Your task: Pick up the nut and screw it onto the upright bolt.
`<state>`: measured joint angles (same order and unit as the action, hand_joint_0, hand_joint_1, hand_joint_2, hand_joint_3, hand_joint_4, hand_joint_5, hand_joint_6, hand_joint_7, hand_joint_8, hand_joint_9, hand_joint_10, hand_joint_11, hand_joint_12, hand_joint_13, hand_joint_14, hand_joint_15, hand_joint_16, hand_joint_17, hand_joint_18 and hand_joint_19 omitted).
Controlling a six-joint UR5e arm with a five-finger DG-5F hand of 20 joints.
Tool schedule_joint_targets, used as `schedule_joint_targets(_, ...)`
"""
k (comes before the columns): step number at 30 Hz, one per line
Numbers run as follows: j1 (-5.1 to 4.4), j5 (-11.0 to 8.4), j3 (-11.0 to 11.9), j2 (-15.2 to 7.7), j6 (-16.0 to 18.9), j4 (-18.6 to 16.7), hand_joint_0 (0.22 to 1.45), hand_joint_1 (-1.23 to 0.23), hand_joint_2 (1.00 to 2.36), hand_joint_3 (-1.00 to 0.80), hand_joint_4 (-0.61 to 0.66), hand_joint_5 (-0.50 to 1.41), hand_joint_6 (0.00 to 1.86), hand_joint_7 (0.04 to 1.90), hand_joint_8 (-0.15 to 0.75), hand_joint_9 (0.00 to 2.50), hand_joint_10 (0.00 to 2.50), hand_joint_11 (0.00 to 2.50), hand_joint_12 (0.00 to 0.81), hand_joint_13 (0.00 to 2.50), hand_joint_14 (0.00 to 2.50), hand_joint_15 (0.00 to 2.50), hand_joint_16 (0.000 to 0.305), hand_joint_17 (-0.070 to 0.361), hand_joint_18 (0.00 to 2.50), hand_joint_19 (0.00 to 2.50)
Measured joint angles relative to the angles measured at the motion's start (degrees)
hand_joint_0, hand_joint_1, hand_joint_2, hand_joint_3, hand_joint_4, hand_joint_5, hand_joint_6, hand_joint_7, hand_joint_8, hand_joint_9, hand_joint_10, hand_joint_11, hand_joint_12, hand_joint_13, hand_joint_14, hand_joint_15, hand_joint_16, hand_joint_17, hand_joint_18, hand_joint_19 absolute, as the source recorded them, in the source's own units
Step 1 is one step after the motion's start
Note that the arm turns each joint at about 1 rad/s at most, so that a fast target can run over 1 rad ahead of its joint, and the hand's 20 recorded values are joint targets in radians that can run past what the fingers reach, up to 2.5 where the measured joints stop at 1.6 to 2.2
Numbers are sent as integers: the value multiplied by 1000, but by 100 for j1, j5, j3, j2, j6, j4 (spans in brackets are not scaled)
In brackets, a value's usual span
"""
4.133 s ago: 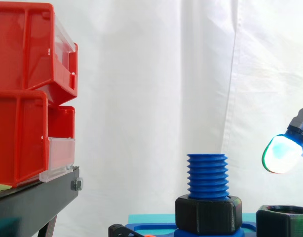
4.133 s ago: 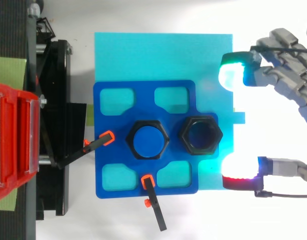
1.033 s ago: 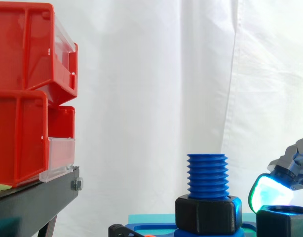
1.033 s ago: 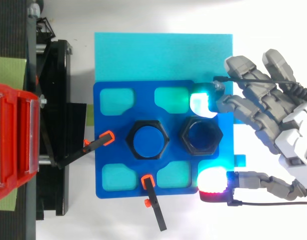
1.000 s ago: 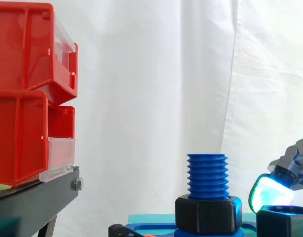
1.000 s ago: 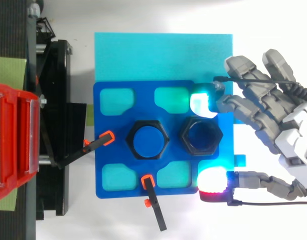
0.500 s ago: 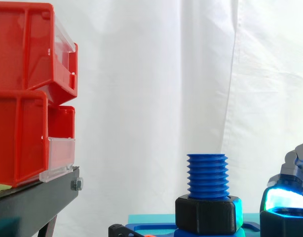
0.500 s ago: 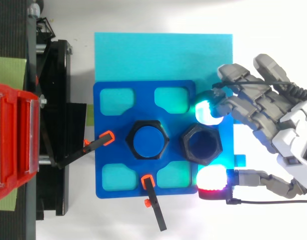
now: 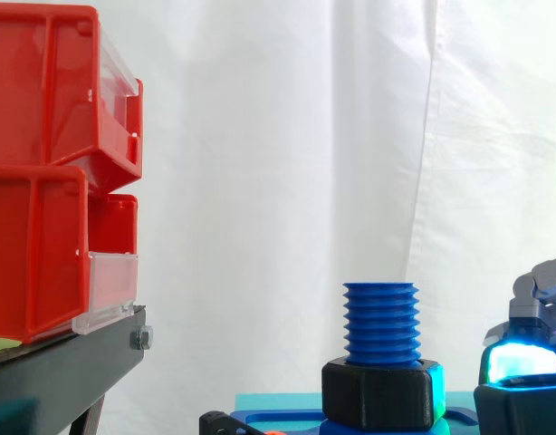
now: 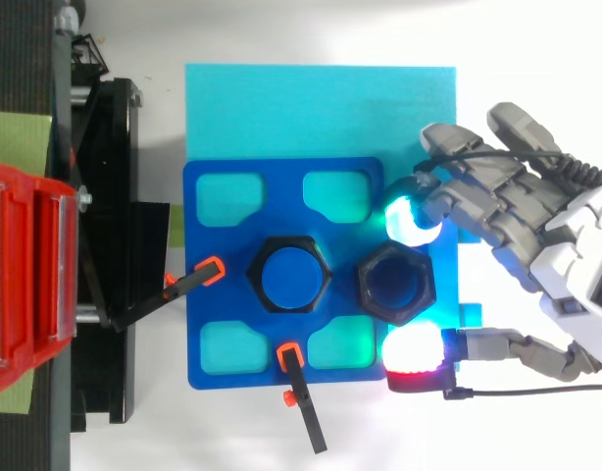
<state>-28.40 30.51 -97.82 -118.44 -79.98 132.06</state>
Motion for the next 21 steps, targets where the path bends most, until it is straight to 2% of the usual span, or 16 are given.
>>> schedule_joint_targets(12,91,195,31,13,186,81,537,-574,1000,-500,285,-124,515,1259,301,513,0,0,339,482,0,0,37,84,321,0)
schedule_joint_targets(15,110,283,64,71,331,258,538,-573,1000,-500,289,-124,515,1263,302,518,0,0,339,486,0,0,37,83,325,0)
schedule_joint_targets(21,132,396,77,344,467,885,537,-573,1000,-500,285,-124,517,1261,302,520,0,0,338,486,0,0,37,83,327,0)
